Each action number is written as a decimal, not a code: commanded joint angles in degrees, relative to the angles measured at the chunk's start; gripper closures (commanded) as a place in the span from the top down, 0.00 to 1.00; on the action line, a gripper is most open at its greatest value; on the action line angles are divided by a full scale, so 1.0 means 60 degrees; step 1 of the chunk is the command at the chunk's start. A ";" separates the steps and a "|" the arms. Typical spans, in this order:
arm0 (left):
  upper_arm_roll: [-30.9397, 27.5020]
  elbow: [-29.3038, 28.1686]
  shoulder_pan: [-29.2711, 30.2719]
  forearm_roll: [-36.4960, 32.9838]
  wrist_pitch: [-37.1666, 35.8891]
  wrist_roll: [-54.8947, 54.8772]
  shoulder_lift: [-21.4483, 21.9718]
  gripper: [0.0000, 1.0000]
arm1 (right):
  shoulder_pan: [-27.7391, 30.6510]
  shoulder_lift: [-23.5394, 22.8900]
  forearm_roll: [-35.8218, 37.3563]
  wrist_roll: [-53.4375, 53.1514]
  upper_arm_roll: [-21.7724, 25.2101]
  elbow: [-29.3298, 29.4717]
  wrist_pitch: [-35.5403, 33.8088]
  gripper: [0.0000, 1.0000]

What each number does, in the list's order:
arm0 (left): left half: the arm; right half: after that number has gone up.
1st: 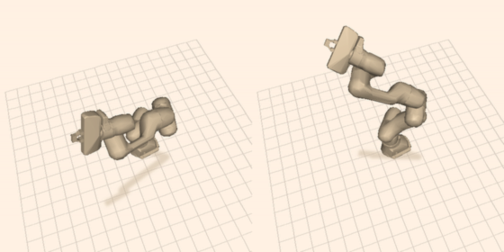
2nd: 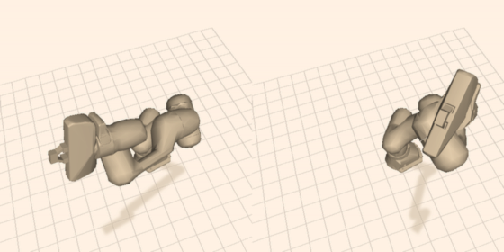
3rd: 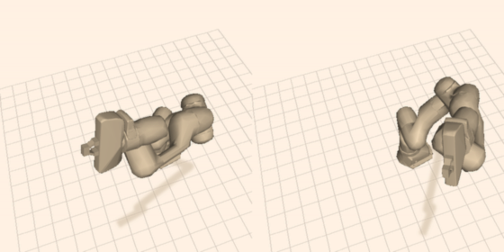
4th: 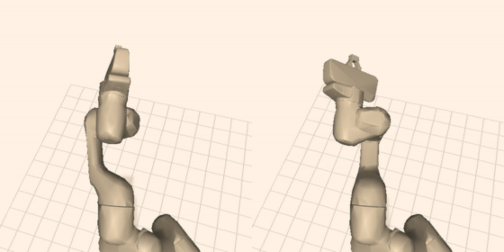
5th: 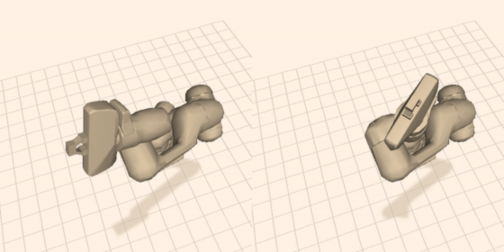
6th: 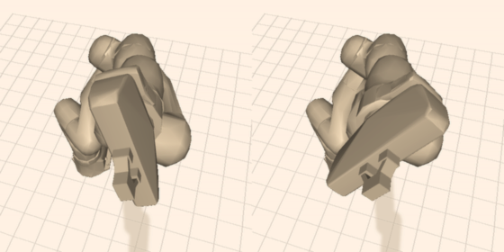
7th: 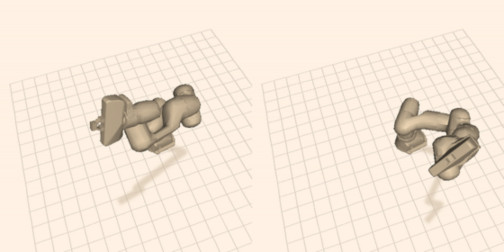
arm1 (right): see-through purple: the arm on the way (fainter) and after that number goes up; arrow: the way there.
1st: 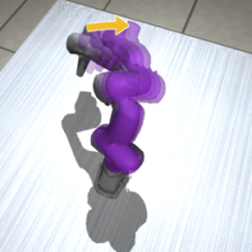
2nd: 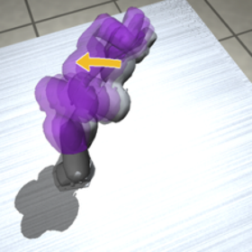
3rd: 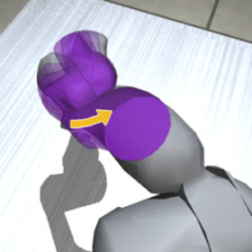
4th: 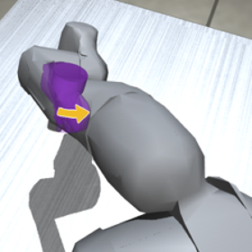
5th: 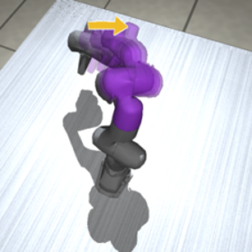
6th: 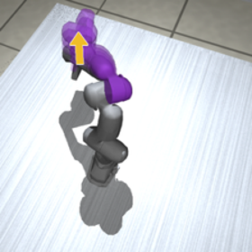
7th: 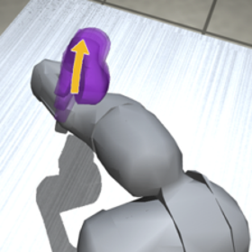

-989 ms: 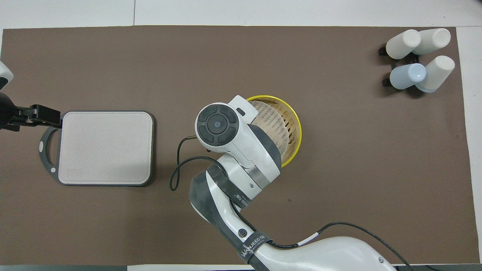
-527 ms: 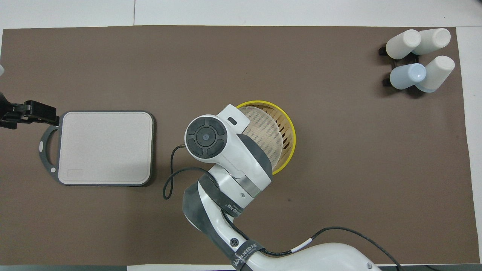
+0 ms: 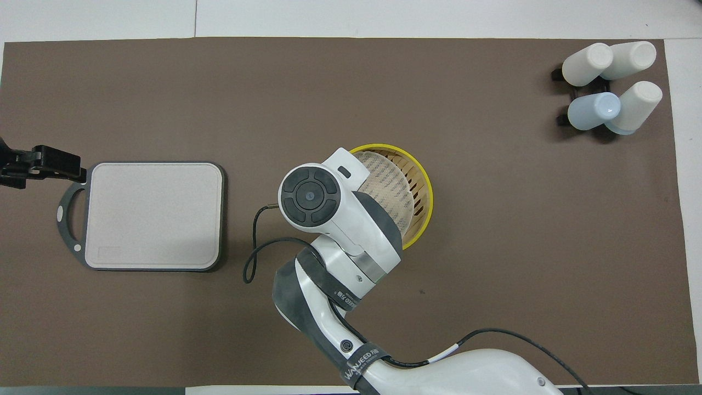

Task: Place bun in steamer
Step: 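Lower and seat the lid onto the steamer with the right gripper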

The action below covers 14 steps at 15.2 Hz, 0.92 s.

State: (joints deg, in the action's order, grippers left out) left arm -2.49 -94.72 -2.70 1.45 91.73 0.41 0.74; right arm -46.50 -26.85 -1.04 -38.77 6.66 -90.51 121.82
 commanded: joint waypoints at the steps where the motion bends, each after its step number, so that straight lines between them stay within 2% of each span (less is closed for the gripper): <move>1: -0.0068 0.0171 0.0025 0.0198 -0.0230 -0.0170 -0.0006 1.00 | 0.0089 0.0007 -0.0134 0.0192 -0.0070 -0.0383 0.0642 0.00; 3: -0.0053 0.0113 0.0025 0.0198 -0.0245 -0.0112 0.0037 1.00 | 0.0074 0.0051 -0.0149 0.0192 -0.0070 -0.0589 0.0935 0.00; 7: -0.0053 -0.0517 0.0069 0.0198 -0.0113 -0.0155 0.0594 1.00 | 0.0162 0.0022 -0.0193 0.0221 -0.0070 -0.0663 0.1390 0.00; 14: -0.0039 -0.0444 0.0069 0.0184 -0.0098 -0.0214 0.0565 1.00 | 0.0631 -0.0007 -0.0324 0.0587 -0.0070 -0.0370 0.1552 0.00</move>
State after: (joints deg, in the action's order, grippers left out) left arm -2.68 -96.17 -2.54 1.73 91.34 0.25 2.79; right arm -44.76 -25.76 -2.47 -38.75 6.16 -93.03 127.21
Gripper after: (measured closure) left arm 0.000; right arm 0.890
